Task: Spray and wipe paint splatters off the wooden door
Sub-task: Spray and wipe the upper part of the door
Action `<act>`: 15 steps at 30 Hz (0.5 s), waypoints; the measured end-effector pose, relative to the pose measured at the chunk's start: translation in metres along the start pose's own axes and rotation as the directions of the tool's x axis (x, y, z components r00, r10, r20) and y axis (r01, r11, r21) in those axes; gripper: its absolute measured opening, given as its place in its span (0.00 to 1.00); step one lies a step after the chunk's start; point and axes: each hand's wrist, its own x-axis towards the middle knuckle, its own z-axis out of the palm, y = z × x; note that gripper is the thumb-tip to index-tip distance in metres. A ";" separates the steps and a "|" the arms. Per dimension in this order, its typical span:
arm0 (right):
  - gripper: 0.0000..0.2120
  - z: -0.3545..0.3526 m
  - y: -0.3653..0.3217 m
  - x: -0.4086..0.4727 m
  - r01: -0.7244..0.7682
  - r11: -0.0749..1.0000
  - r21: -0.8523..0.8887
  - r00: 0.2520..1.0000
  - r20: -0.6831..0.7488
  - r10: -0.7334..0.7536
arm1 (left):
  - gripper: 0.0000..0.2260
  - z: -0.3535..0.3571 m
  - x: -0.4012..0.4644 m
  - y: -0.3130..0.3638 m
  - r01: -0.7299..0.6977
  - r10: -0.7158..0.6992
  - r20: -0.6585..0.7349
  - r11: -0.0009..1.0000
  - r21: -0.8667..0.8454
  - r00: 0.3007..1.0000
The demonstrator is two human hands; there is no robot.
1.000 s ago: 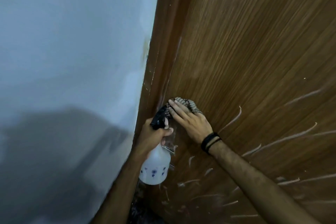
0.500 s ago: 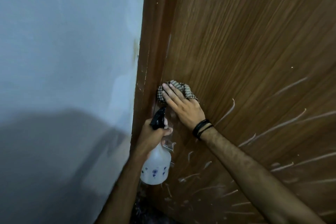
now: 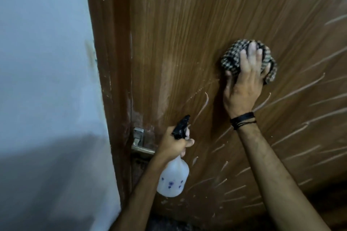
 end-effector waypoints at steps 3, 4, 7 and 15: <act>0.24 0.000 0.012 -0.032 0.085 0.996 0.023 0.992 0.089 -0.086 | 0.09 0.015 0.001 -0.005 0.027 -0.027 0.005 0.998 0.056 1.000; 0.26 0.000 0.015 -0.046 0.103 0.994 0.029 0.986 0.133 -0.106 | 0.10 0.019 0.000 -0.005 0.028 -0.029 0.013 0.998 0.059 0.999; 0.33 -0.001 0.016 -0.084 0.143 0.990 -0.006 0.960 0.244 -0.138 | 0.09 0.027 -0.001 -0.003 0.028 -0.029 0.025 0.999 0.039 0.999; 0.25 0.004 0.013 -0.029 0.194 0.981 -0.024 0.976 0.110 -0.190 | 0.07 0.025 -0.005 0.016 -0.004 -0.003 -0.119 0.999 -0.051 0.993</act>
